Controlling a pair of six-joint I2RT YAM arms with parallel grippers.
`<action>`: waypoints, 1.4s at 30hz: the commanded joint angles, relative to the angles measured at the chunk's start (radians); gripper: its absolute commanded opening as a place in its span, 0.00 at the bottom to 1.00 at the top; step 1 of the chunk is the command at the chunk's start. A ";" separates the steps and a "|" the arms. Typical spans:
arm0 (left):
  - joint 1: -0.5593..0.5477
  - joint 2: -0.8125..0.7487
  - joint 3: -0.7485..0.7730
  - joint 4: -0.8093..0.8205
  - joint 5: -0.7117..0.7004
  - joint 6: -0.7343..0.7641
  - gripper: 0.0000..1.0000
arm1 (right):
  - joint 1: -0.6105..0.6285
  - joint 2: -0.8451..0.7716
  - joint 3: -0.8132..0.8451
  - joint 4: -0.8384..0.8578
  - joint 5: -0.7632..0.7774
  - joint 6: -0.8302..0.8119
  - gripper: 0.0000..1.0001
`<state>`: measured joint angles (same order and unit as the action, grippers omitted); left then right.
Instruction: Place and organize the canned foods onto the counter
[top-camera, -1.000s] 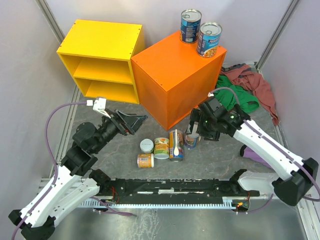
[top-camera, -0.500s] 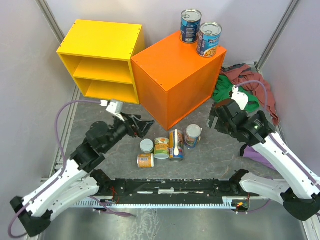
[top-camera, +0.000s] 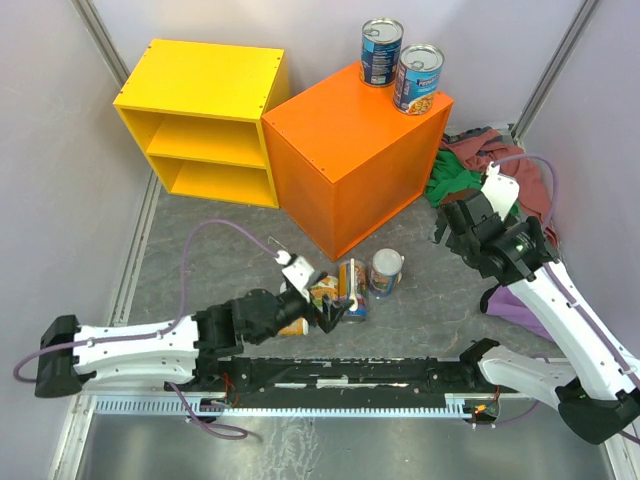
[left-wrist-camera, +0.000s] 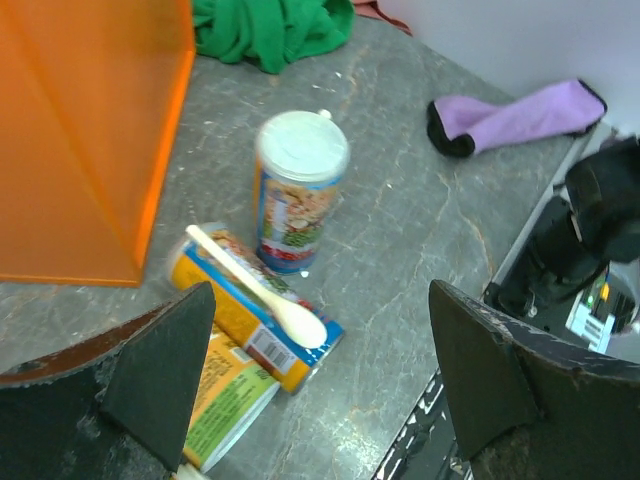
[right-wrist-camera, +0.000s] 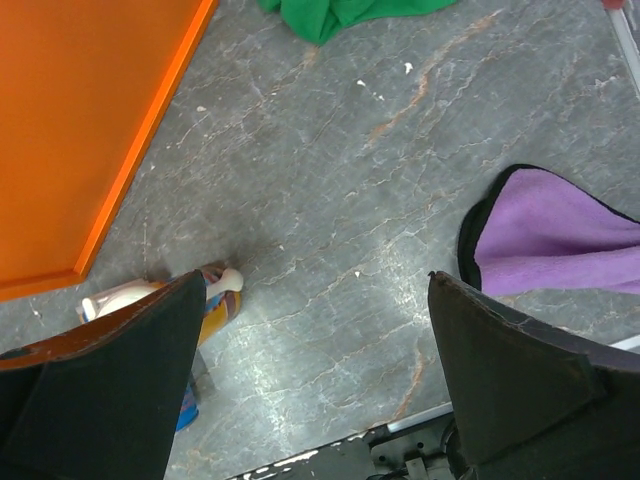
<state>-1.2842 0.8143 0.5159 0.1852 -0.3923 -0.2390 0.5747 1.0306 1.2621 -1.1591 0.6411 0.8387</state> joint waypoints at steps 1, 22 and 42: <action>-0.092 0.093 -0.018 0.269 -0.107 0.142 0.94 | -0.043 -0.006 0.022 0.021 0.040 -0.015 1.00; -0.116 0.714 0.120 0.788 -0.235 0.258 0.99 | -0.137 -0.048 0.013 0.055 -0.064 -0.038 1.00; 0.017 0.937 0.256 0.867 -0.193 0.198 0.99 | -0.136 -0.059 0.002 0.070 -0.087 -0.056 1.00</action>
<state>-1.2743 1.7290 0.7399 0.9829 -0.5995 -0.0296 0.4427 0.9661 1.2617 -1.1244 0.5491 0.8021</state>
